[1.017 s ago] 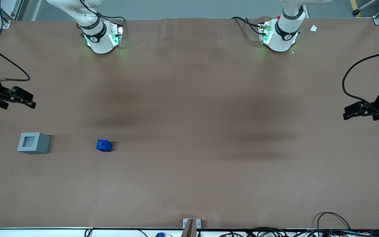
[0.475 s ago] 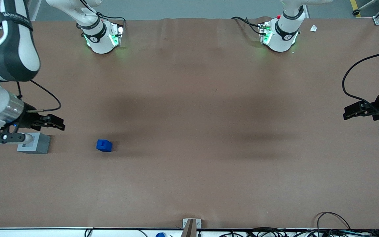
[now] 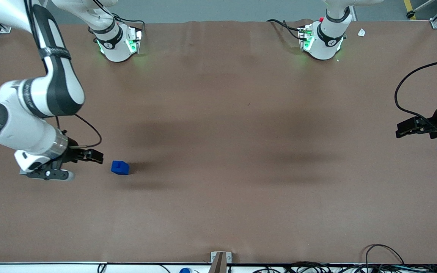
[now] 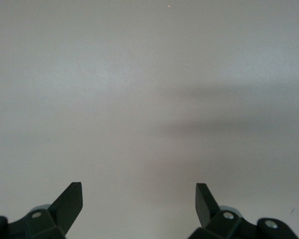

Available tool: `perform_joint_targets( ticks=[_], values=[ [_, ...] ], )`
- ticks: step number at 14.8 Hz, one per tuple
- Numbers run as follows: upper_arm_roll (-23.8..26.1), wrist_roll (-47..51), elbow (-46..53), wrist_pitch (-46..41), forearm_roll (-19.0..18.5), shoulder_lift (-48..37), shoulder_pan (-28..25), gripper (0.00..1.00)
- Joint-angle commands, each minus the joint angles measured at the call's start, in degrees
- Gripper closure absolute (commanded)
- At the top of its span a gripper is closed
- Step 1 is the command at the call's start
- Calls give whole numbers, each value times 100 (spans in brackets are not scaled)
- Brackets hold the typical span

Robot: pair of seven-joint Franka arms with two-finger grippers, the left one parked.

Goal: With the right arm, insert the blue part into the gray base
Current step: 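Lower the open right gripper around the blue block, then close the right gripper on the blue block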

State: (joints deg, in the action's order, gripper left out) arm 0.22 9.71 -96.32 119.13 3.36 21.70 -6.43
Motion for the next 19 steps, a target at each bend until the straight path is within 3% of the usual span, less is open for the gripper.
perform_joint_targets(
  ticks=[1, 10, 16, 19],
  values=[
    [-22, 137, -80, 355, 51, 272, -86, 0],
    [-40, 137, -642, 1542, -28, 923, -236, 0],
    [-57, 146, -765, 1648, -45, 1038, -227, 0],
    [-58, 146, -765, 1684, -133, 1047, -218, 15]
  ],
)
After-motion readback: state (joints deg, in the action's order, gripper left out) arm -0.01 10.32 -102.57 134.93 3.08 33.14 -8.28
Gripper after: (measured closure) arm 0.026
